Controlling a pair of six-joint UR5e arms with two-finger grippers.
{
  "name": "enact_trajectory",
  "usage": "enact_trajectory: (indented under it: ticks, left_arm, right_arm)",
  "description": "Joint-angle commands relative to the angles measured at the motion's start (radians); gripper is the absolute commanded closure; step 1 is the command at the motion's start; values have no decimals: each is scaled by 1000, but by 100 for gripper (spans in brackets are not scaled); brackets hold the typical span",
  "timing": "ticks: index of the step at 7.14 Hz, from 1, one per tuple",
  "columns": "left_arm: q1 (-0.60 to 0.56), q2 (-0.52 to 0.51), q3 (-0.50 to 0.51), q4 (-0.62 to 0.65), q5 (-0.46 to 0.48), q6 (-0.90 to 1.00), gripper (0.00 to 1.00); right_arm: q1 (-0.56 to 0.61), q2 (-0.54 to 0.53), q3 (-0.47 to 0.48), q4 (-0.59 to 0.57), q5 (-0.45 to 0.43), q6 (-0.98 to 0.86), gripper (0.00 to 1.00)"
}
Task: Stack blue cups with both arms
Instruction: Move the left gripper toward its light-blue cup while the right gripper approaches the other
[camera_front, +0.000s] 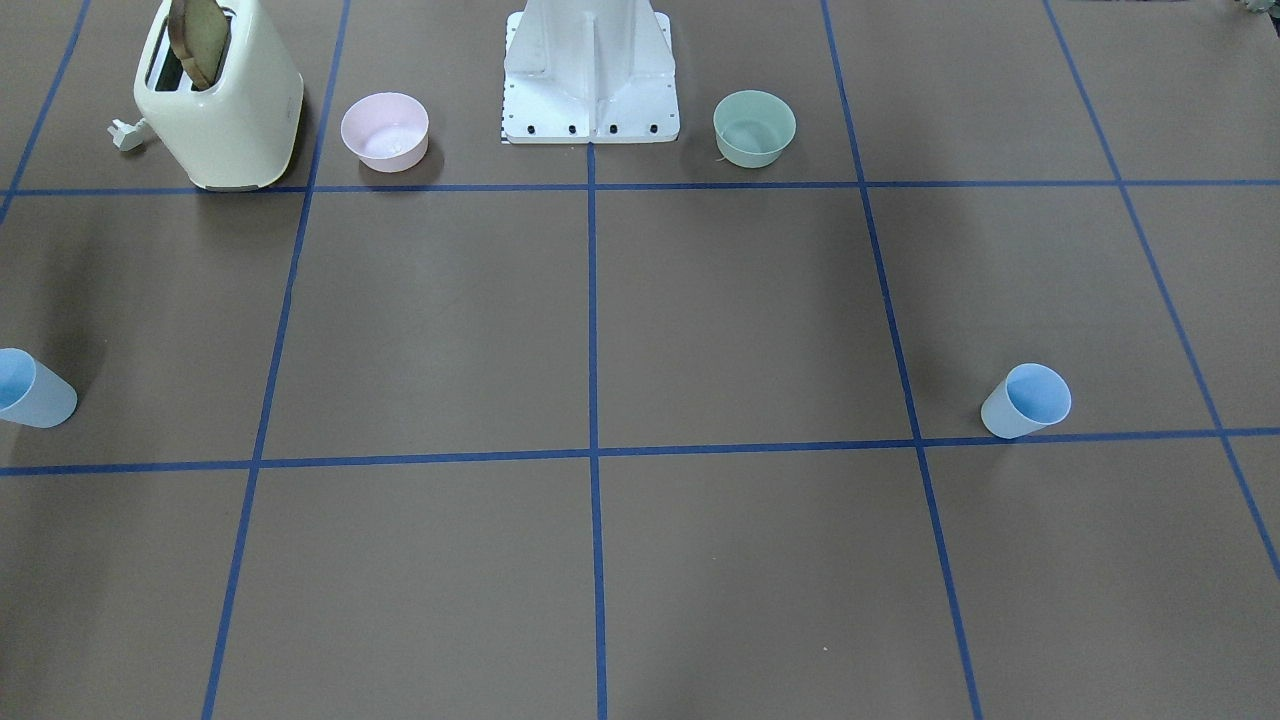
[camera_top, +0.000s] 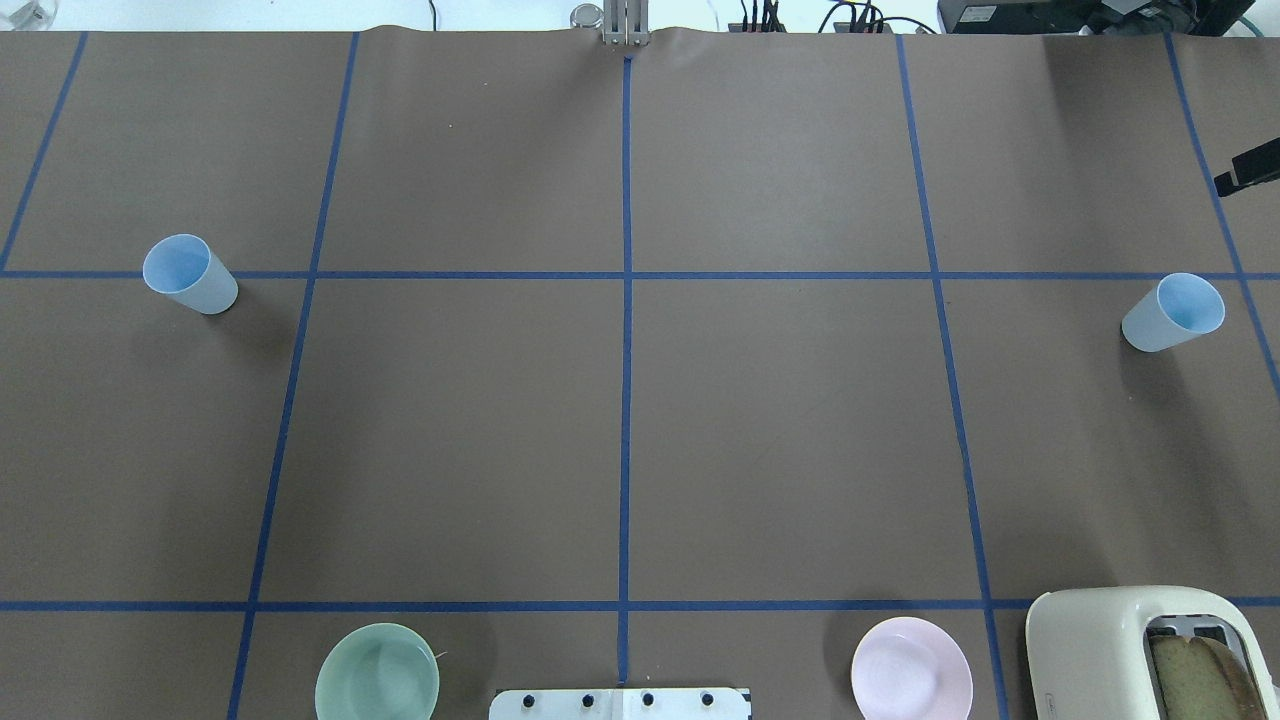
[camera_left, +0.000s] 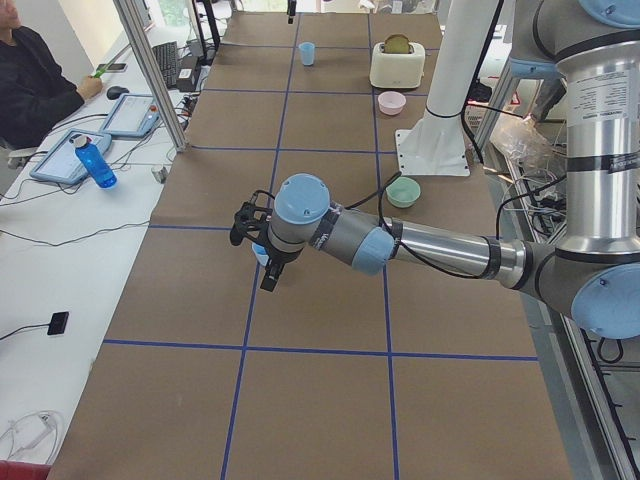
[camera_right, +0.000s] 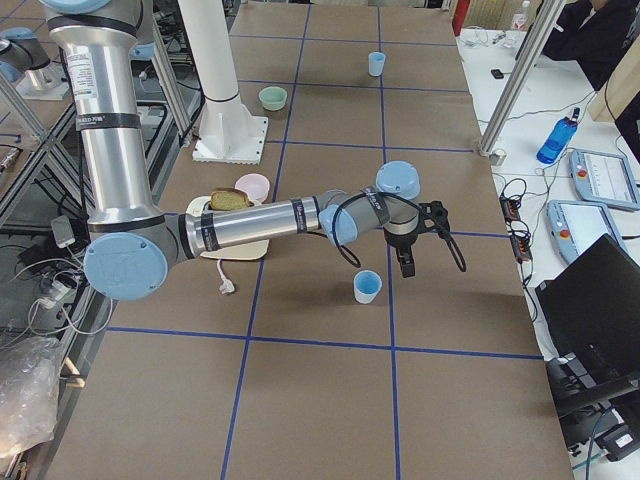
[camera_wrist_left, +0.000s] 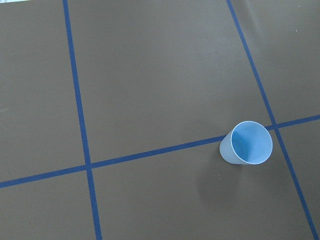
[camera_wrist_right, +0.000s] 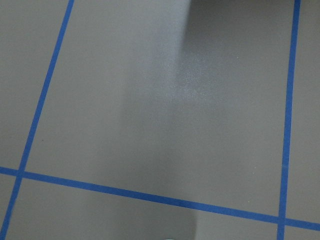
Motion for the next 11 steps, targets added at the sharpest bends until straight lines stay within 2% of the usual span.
enact_trajectory:
  ticks: [1, 3, 4, 7, 8, 10, 11]
  left_arm:
    - [0, 0, -3, -1, 0, 0, 2]
    - [6, -1, 0, -4, 2, 0, 2]
    - [32, -16, 1, -1, 12, -35, 2]
    - [237, -145, 50, -2, 132, -262, 2]
    - [274, -186, 88, -5, 164, -273, 2]
    - [330, -278, 185, -5, 167, -270, 2]
    - [363, -296, 217, -11, 216, -267, 2]
  right_arm:
    - [0, 2, 2, 1, -1, 1, 0]
    - [-3, 25, -15, -3, -31, -3, 0]
    - [-3, -11, -12, 3, -27, -1, 0]
    - [-3, -28, -7, 38, -30, 11, 0]
    - [-3, -31, -10, 38, -29, 11, 0]
    - [-6, -50, -7, 40, -23, 11, 0]
    - [-6, -53, -10, 38, -22, 11, 0]
